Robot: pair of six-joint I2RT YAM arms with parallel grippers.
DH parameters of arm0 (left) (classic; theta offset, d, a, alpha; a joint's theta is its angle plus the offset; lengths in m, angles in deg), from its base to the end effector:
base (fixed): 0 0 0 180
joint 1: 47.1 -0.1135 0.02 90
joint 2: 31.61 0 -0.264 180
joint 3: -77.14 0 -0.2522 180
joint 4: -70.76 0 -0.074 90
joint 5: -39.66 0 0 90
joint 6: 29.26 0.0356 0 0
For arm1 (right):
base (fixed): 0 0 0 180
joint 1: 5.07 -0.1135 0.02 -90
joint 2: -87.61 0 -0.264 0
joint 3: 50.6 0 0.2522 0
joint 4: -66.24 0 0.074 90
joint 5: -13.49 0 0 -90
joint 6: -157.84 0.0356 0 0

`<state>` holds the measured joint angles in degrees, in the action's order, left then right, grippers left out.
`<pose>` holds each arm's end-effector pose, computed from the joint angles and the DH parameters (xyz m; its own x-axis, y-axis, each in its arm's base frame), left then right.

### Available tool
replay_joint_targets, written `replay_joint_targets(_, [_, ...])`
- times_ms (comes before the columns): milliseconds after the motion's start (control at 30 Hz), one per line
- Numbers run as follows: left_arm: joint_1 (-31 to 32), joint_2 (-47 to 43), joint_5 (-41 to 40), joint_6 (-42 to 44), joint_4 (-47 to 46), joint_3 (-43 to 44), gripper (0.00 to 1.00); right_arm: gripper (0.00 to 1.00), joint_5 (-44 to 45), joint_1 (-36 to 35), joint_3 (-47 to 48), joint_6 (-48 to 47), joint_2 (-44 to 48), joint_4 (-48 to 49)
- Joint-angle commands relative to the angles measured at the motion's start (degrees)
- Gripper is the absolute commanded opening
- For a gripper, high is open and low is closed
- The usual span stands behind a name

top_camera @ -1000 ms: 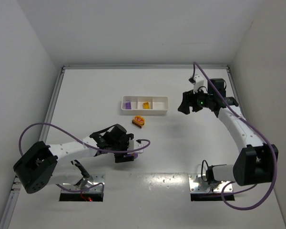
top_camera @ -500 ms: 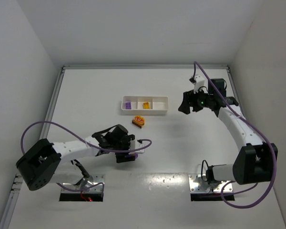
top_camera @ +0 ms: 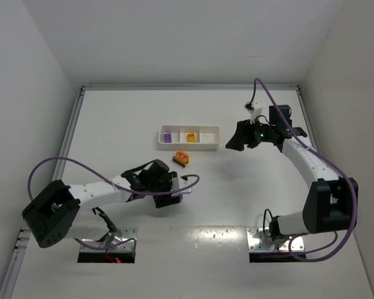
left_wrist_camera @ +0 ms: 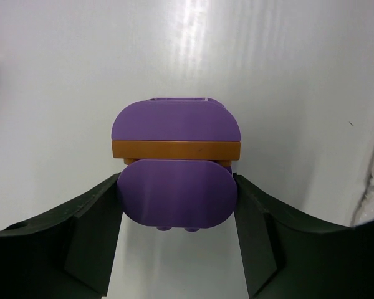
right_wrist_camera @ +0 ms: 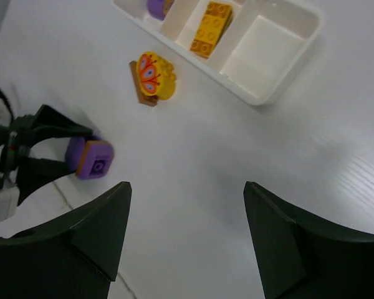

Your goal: Sort the legos into containers by color

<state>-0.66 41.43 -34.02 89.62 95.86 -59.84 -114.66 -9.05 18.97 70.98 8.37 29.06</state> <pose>0.1466 -0.1686 0.1511 -0.1056 0.7837 -0.6121 0.9790 0.1900 0.0743 0.2869 0.0420 0.2561 -0.7528 -0.0092 -0.6582 -0.4354 0.7568 0.4875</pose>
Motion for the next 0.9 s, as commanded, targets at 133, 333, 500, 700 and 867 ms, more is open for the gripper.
replay_joint_targets(133, [0.0, -1.1, -10.7, -9.6, -4.1, 8.7, 0.25, 0.74, -24.1, -0.5, -3.6, 11.5, -6.8, 12.4])
replay_joint_targets(333, [-0.6, 0.9, -10.0, -13.7, -4.1, 13.7, 0.28, 0.74, -31.2, -3.5, 0.2, 12.7, -14.8, 12.5])
replay_joint_targets(500, [-0.6, 3.2, -8.9, -14.2, -3.6, 17.1, 0.27, 0.74, -31.2, -7.6, 3.2, 10.1, -17.8, 10.2])
replay_joint_targets(700, [-0.6, 5.8, -7.4, -15.4, -3.6, 20.3, 0.27, 0.75, -31.2, -11.3, 7.9, 4.6, -21.1, 3.7])
replay_joint_targets(867, [-0.6, 7.0, -6.0, -16.1, -3.1, 22.2, 0.26, 0.75, -28.2, -13.9, 13.3, -4.6, -25.3, -5.6])
